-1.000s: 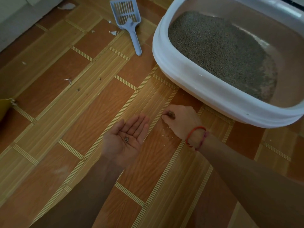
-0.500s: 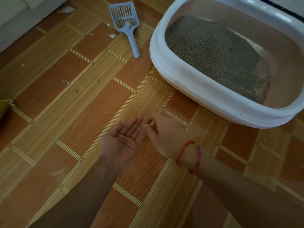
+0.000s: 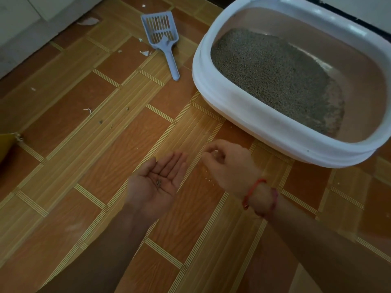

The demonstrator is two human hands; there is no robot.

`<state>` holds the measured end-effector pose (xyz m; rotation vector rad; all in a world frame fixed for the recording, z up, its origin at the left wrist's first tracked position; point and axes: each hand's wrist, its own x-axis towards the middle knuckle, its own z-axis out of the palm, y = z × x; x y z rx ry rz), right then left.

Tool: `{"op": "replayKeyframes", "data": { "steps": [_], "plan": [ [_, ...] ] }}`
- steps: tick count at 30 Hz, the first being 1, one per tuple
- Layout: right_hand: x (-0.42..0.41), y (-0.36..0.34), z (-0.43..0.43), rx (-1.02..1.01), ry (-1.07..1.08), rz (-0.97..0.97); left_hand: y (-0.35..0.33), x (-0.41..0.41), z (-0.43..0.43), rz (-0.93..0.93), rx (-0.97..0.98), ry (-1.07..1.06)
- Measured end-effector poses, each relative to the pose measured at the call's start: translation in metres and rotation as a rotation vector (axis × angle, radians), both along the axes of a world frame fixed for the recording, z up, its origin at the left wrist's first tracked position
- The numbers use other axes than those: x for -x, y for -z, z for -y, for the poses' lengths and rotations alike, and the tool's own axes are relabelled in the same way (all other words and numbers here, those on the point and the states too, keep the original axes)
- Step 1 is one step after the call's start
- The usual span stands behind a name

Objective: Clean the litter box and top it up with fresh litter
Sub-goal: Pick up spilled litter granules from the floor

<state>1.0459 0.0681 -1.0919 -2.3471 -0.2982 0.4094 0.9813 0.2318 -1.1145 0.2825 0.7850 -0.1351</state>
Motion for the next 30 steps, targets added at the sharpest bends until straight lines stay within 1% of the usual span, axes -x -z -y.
{"op": "replayKeyframes", "data": {
  "steps": [2,4,6,14,17,23,25,27,30],
  "plan": [
    [-0.011,0.01,0.013,0.092,-0.018,-0.055,0.0,-0.001,-0.003,-0.002,0.0,-0.009],
    [-0.014,0.017,0.019,0.191,-0.091,-0.068,0.0,-0.002,-0.006,-0.006,-0.004,-0.011],
    [-0.015,0.022,0.02,0.243,-0.149,-0.069,-0.001,-0.005,-0.007,-0.004,-0.004,-0.012],
    [-0.01,0.045,0.016,0.211,-0.166,-0.087,-0.001,-0.01,-0.003,0.011,-0.014,-0.003],
    [-0.01,0.05,0.016,0.2,-0.17,-0.047,-0.001,-0.009,0.0,0.007,-0.011,-0.002],
    [-0.006,0.046,0.012,0.291,-0.25,0.017,0.004,-0.009,0.003,-0.018,-0.03,0.006],
    [-0.004,0.038,0.011,0.254,-0.214,0.014,0.006,-0.009,0.004,-0.023,-0.024,0.008],
    [0.003,0.027,0.006,0.165,-0.174,0.028,0.007,-0.008,0.005,-0.025,-0.011,0.01],
    [0.017,0.009,-0.009,0.034,-0.206,0.029,0.01,-0.006,0.007,-0.028,-0.001,0.038]
  ]
}}
